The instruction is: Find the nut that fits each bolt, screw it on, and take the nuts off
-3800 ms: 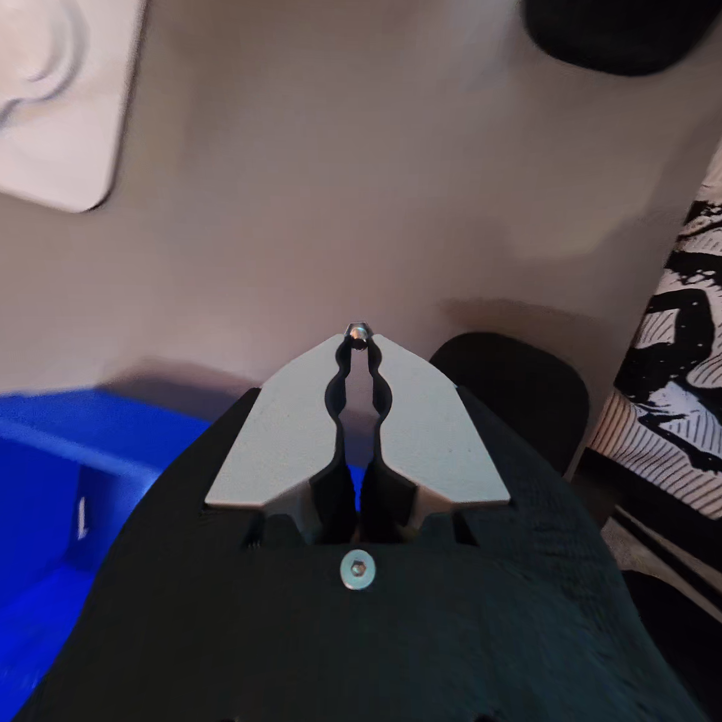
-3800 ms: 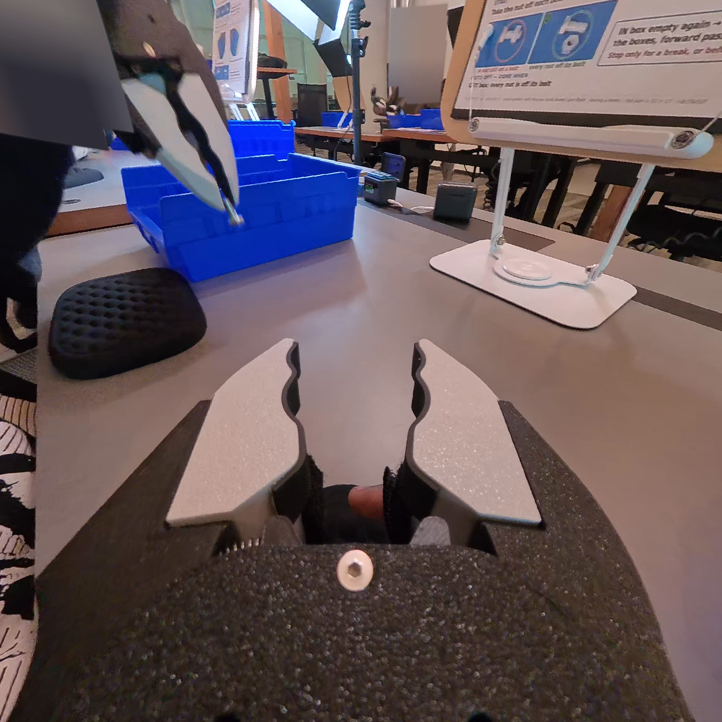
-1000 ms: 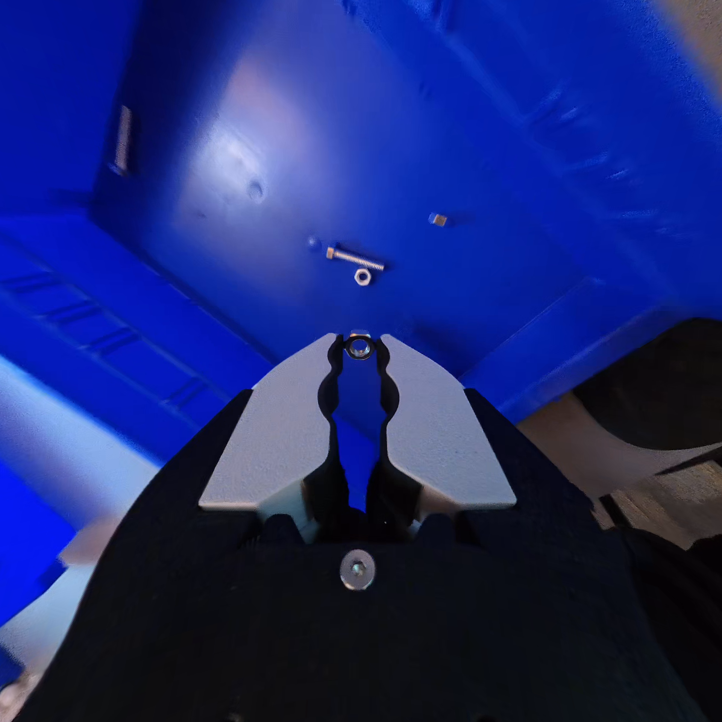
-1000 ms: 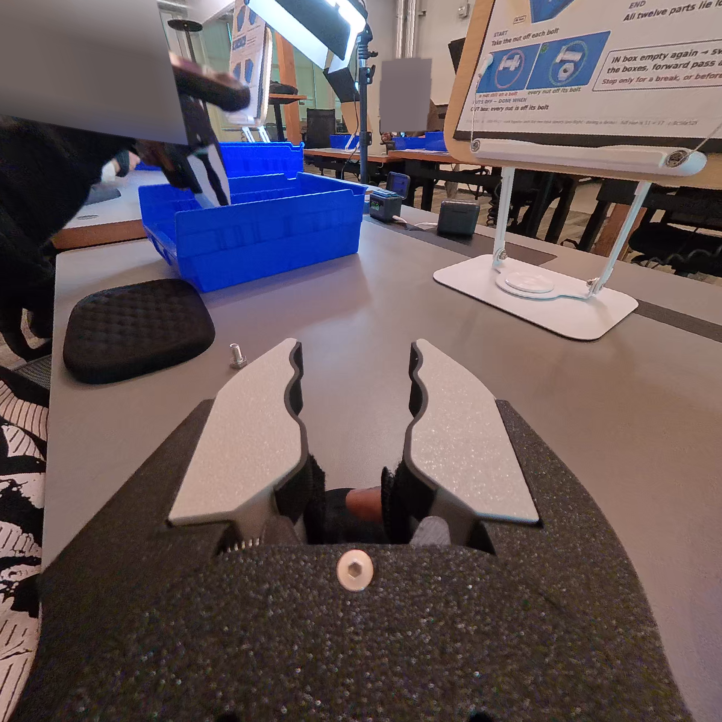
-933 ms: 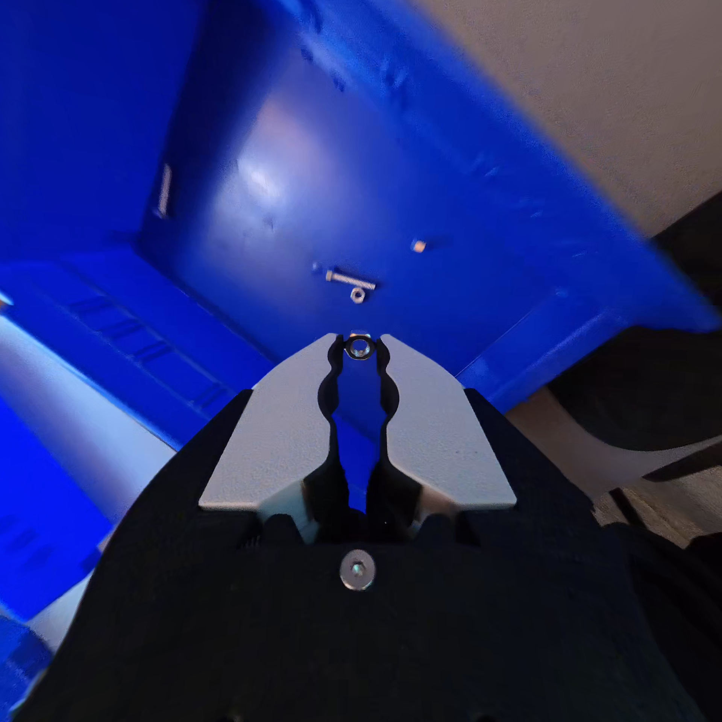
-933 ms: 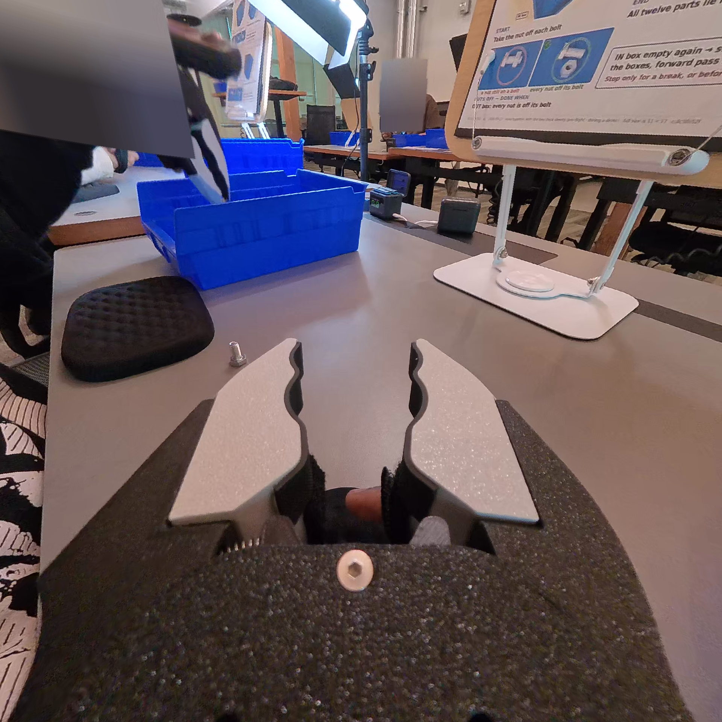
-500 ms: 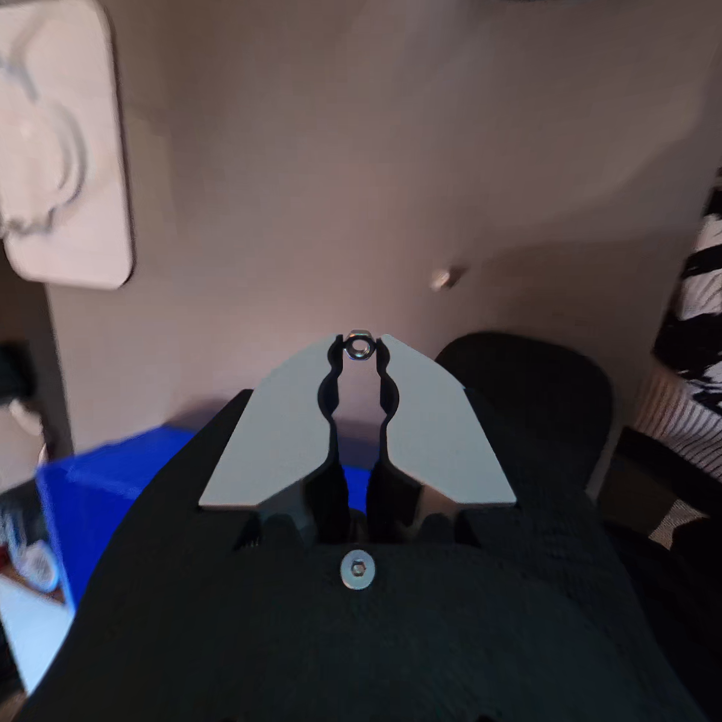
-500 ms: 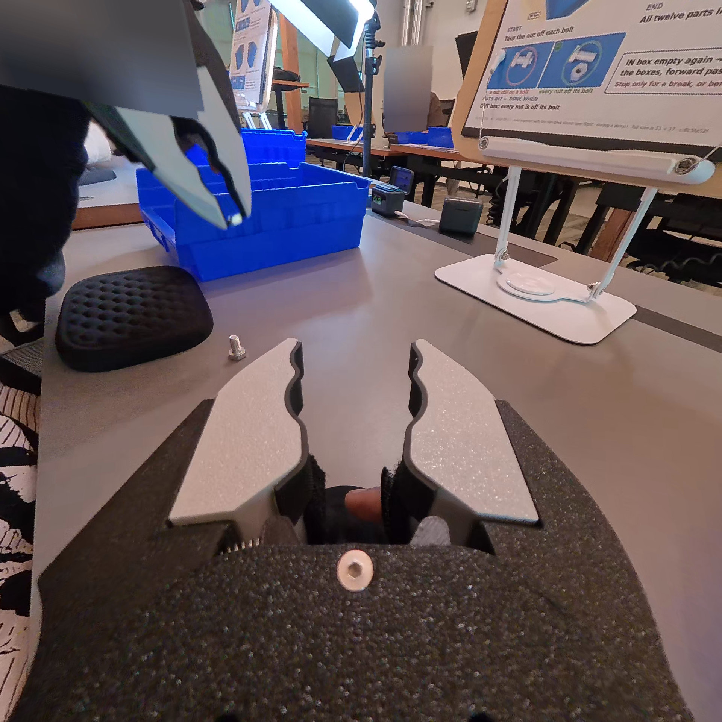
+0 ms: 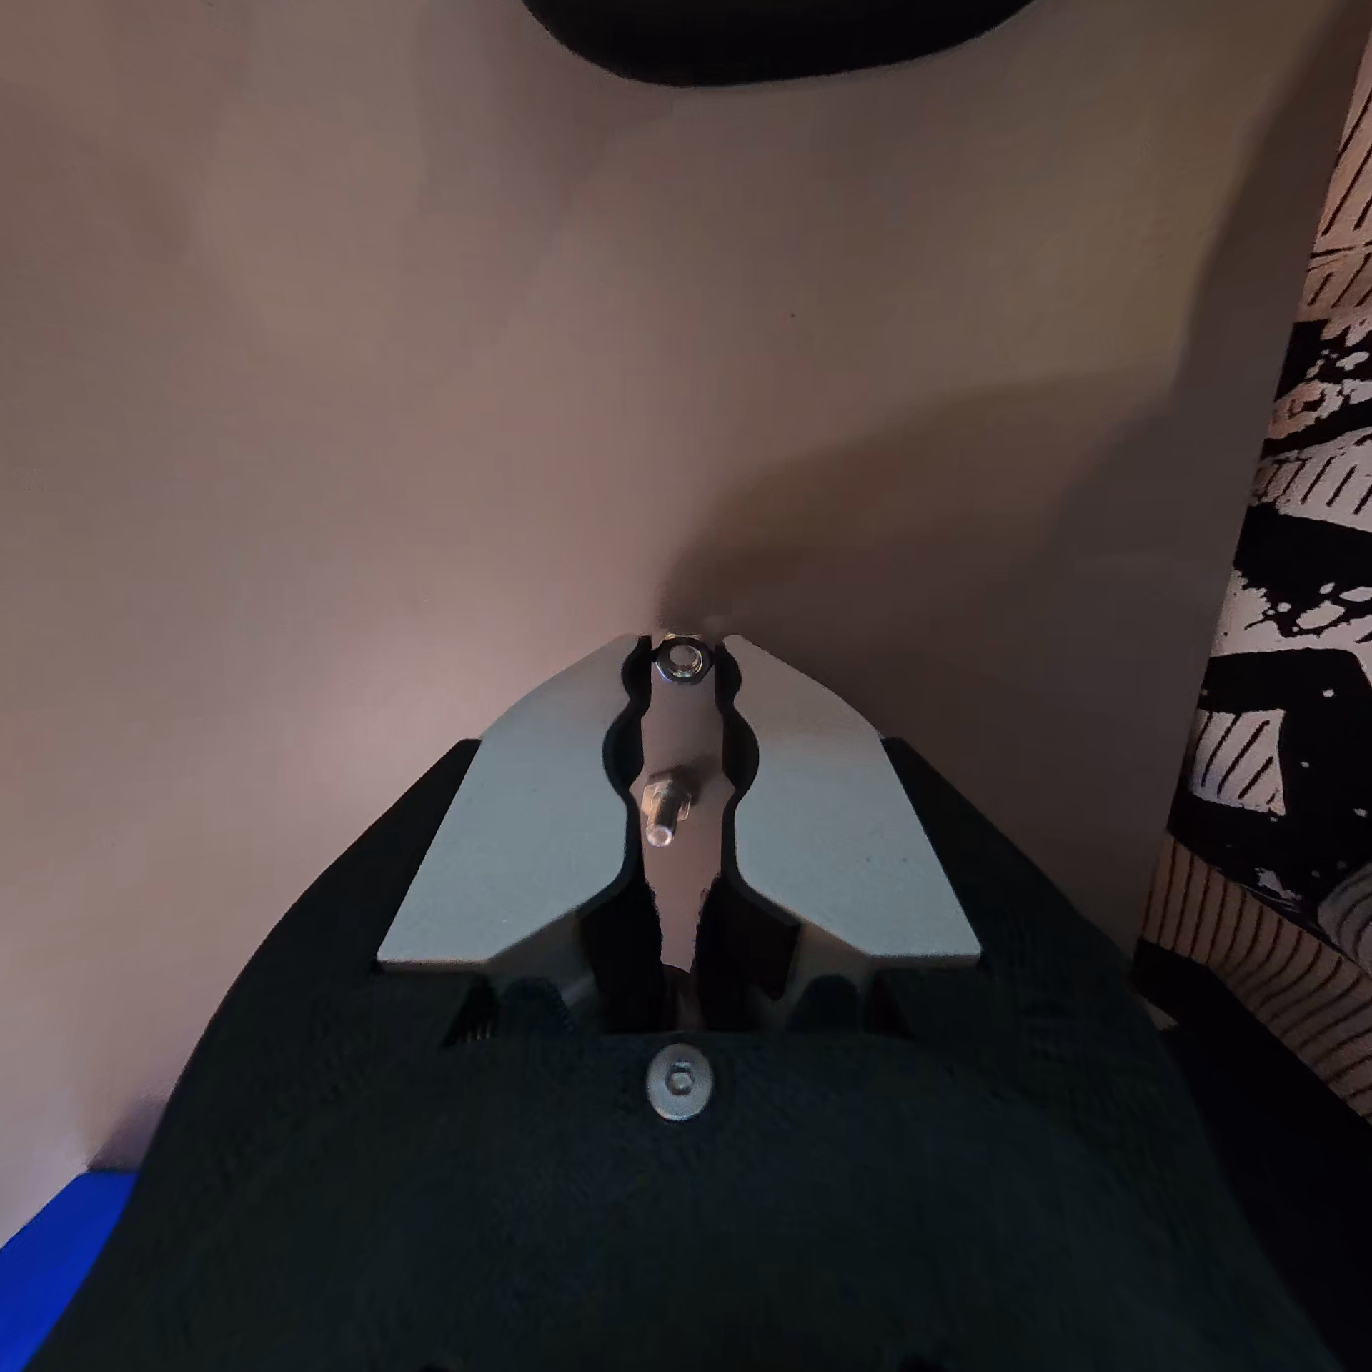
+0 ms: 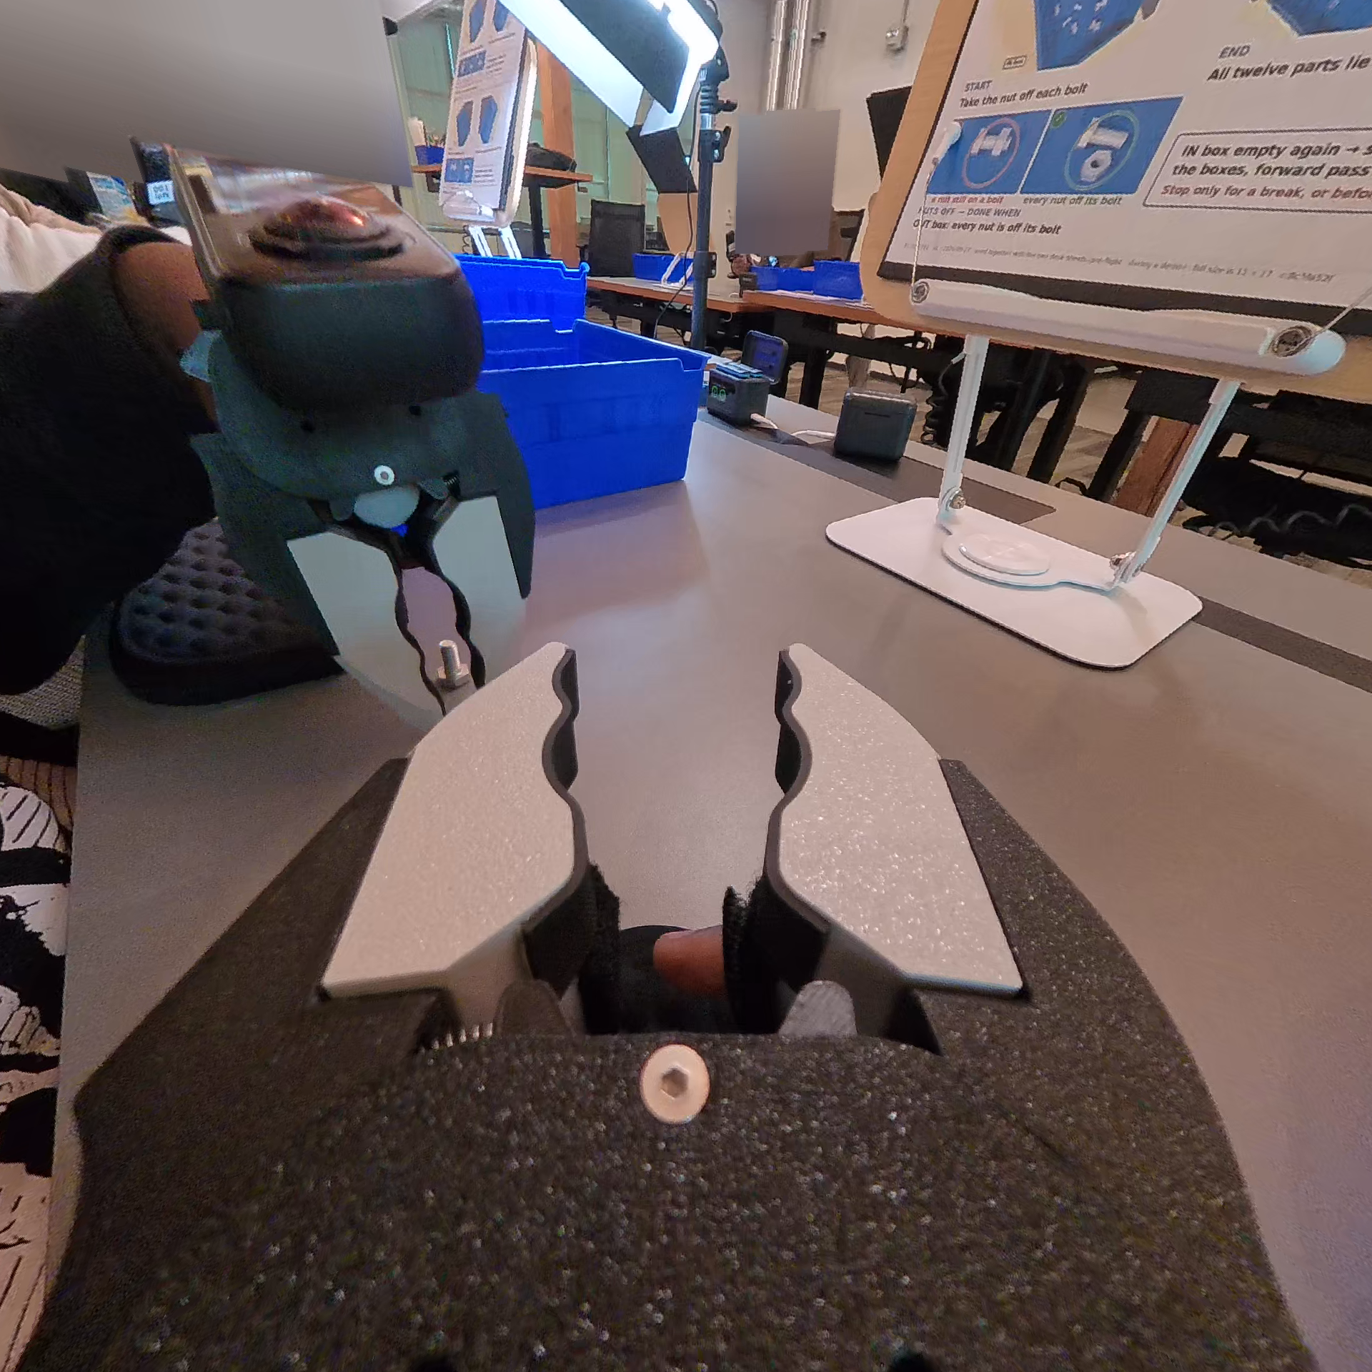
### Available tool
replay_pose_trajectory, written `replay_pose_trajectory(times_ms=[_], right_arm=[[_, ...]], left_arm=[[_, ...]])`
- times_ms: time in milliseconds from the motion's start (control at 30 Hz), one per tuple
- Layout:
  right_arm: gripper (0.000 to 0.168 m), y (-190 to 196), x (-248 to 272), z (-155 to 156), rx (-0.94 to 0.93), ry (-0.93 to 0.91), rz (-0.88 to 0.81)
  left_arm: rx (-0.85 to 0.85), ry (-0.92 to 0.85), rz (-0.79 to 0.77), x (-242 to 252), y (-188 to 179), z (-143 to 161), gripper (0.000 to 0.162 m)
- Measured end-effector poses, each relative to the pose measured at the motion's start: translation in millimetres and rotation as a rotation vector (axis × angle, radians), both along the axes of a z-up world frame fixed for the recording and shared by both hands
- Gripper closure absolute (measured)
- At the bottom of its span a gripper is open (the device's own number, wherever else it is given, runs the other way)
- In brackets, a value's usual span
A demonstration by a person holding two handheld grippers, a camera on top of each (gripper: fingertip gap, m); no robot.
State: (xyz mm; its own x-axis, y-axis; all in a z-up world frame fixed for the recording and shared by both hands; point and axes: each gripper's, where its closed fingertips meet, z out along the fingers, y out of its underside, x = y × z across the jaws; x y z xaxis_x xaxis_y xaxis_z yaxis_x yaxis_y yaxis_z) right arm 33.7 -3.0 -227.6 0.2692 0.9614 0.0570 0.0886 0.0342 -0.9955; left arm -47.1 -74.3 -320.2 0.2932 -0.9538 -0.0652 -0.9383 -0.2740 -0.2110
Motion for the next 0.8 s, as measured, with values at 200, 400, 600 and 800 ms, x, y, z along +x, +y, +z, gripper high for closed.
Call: replay_pose_trajectory(times_ms=[200,400,600,800], right_arm=[[0.117,0.3,-0.3,-0.3,-0.002,-0.002,0.000],[0.117,0.6,-0.4,-0.3,-0.006,0.000,0.000],[0.117,1.0,-0.6,-0.7,-0.010,-0.001,0.001],[0.117,-0.9,-5.1,-5.2,-0.013,-0.048,0.018]], left_arm=[[-0.020,-0.012,-0.005,3.7,-2.0,-5.1,0.145],[-0.003,-0.078,0.017,4.9,-0.6,2.7,0.142],[0.044,-0.211,0.145,-26.4,-4.0,26.9,0.131],[0.059,-0.226,0.247,-57.2,-17.0,15.9,0.131]])
